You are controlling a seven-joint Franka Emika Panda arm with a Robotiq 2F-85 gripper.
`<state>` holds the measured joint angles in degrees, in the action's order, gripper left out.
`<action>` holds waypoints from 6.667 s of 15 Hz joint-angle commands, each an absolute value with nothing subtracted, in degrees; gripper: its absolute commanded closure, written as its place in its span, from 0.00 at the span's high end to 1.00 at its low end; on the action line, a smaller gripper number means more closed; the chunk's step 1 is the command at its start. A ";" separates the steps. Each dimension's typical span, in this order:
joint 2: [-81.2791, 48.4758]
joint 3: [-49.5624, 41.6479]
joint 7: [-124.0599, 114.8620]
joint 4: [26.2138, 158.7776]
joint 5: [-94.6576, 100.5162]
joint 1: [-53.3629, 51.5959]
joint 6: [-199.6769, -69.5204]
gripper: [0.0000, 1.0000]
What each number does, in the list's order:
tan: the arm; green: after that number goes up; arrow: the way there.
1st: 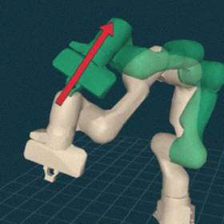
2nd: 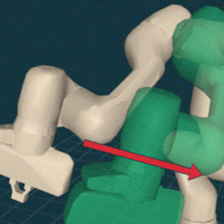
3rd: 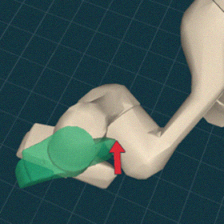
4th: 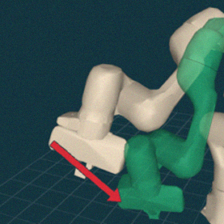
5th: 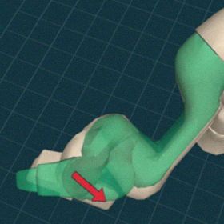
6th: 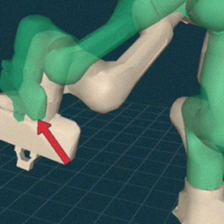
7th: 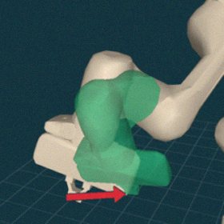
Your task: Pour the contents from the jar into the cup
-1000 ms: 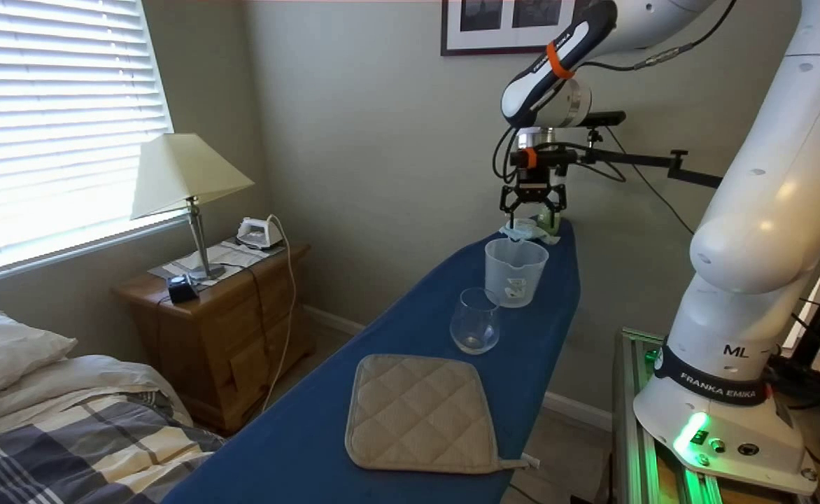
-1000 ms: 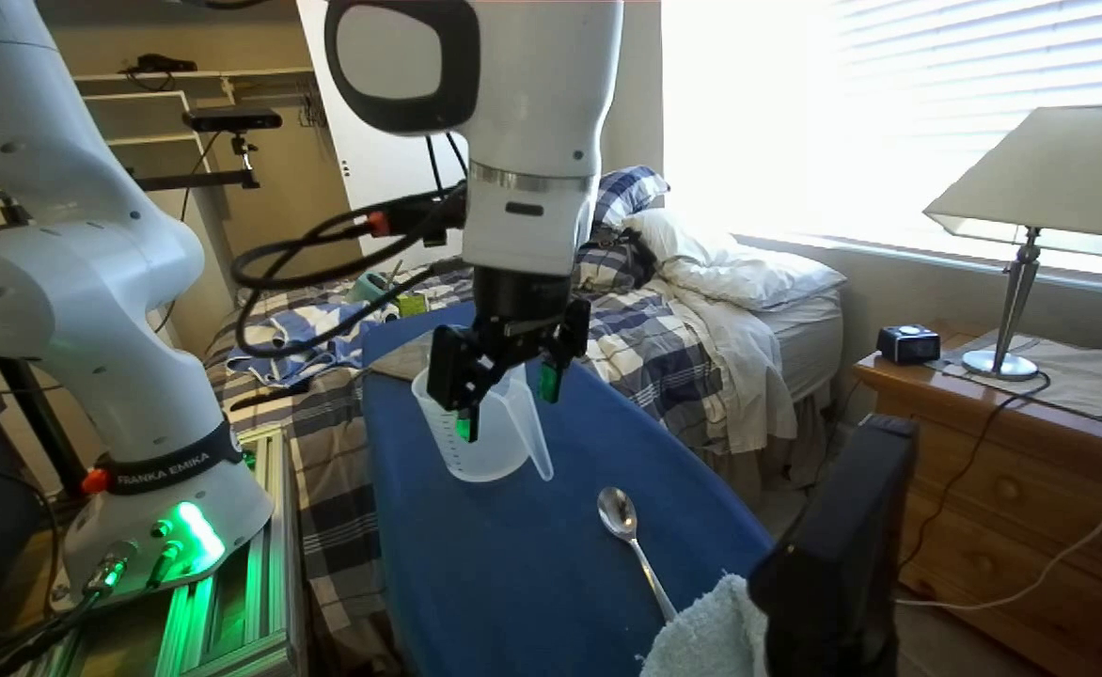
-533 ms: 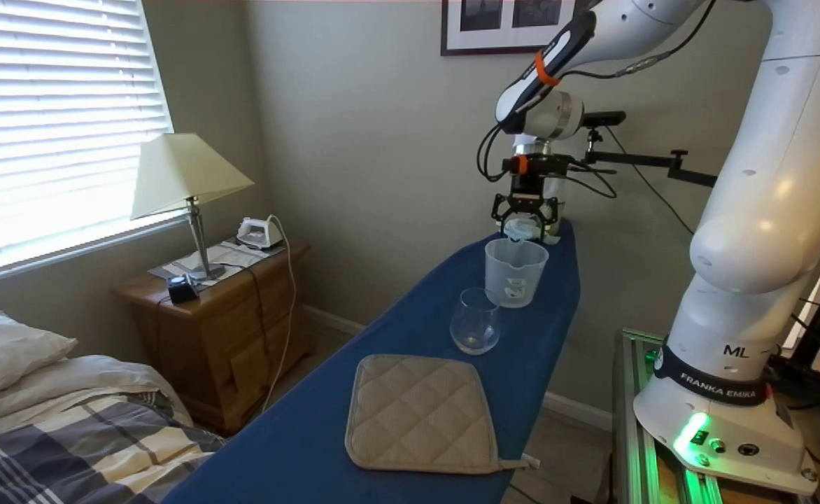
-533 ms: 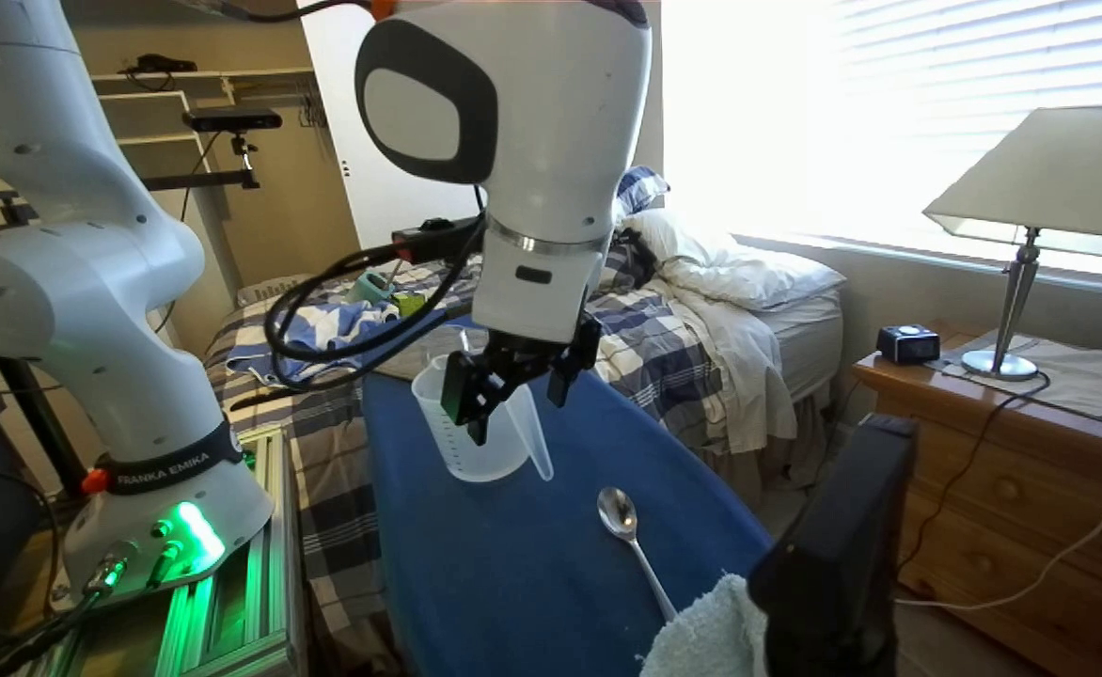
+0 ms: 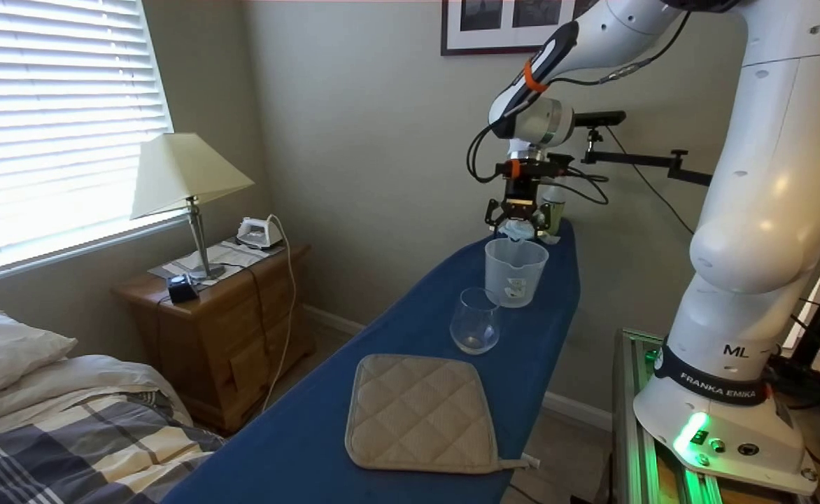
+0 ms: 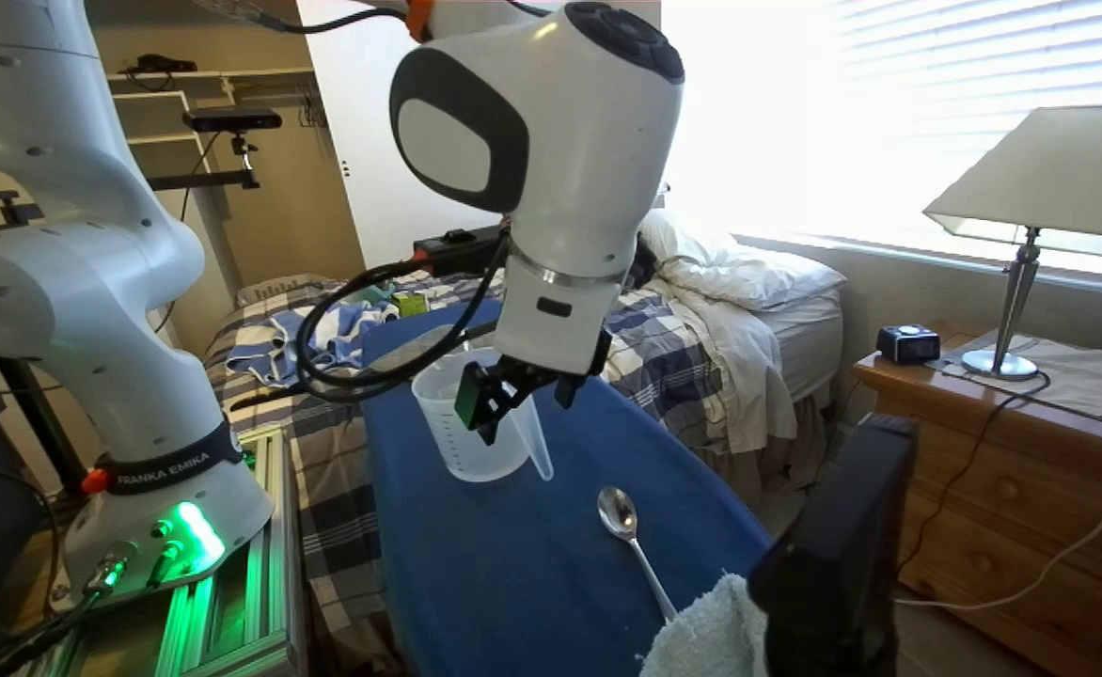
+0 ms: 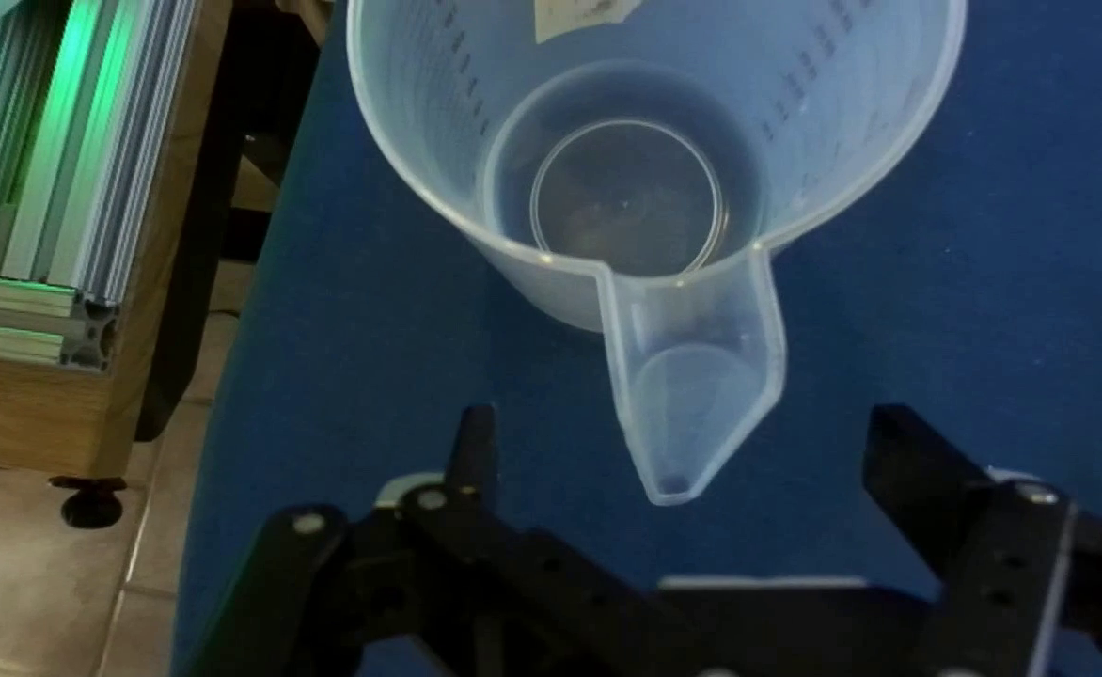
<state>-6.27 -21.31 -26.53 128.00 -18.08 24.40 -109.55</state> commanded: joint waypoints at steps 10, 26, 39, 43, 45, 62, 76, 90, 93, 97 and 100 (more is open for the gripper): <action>-11.80 -21.85 -22.83 123.26 -23.50 24.31 -104.09 0.44; -12.45 -21.98 -23.77 122.56 -24.31 24.30 -104.56 0.10; -11.65 -22.21 -23.57 123.02 -29.74 24.66 -104.68 0.09; -11.09 -22.20 -24.05 122.95 -30.93 24.51 -103.63 0.09; -10.35 -22.05 -24.58 122.94 -31.06 24.16 -103.29 0.09; 4.30 -17.30 -29.75 129.82 -20.06 16.18 -108.80 0.09; 13.88 -12.98 -24.62 140.86 -20.96 15.54 -123.05 0.09; 13.74 -11.14 -24.81 140.24 -20.74 14.41 -123.55 0.09; 14.67 -9.87 -24.56 140.51 -20.49 13.55 -124.89 0.09; 15.88 -8.21 -24.64 140.50 -19.42 12.62 -127.63 0.09; 17.51 -7.07 -24.15 141.64 -19.12 11.90 -129.31 0.09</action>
<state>14.19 -7.80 -24.44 139.45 -20.70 12.70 -127.27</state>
